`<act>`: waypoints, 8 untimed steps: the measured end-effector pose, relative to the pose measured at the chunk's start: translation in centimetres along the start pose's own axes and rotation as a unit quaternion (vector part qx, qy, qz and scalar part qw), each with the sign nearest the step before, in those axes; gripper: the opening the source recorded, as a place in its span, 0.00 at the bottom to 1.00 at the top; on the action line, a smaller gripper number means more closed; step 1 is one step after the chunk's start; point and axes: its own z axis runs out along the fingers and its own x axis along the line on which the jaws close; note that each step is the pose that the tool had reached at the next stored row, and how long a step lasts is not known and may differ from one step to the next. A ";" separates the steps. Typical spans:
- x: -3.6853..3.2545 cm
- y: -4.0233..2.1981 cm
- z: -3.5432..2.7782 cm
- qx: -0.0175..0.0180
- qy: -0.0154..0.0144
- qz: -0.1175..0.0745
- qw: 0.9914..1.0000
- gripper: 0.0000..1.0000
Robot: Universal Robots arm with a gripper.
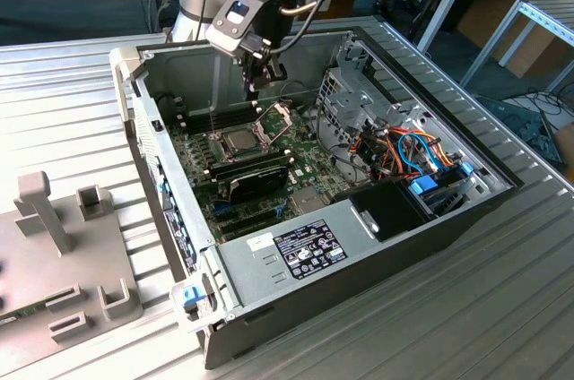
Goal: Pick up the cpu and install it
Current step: 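Close the cpu cover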
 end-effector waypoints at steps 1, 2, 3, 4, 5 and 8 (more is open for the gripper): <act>0.00 0.00 -0.02 0.000 0.000 0.000 1.000 0.11; 0.00 0.00 -0.04 0.000 0.000 0.000 1.000 0.11; 0.00 0.00 -0.06 0.000 0.000 0.000 1.000 0.11; 0.00 0.00 -0.07 0.000 0.000 0.000 1.000 0.11; 0.00 -0.01 -0.07 0.000 0.000 0.000 1.000 0.11; 0.00 -0.01 -0.09 0.000 0.000 0.000 1.000 0.11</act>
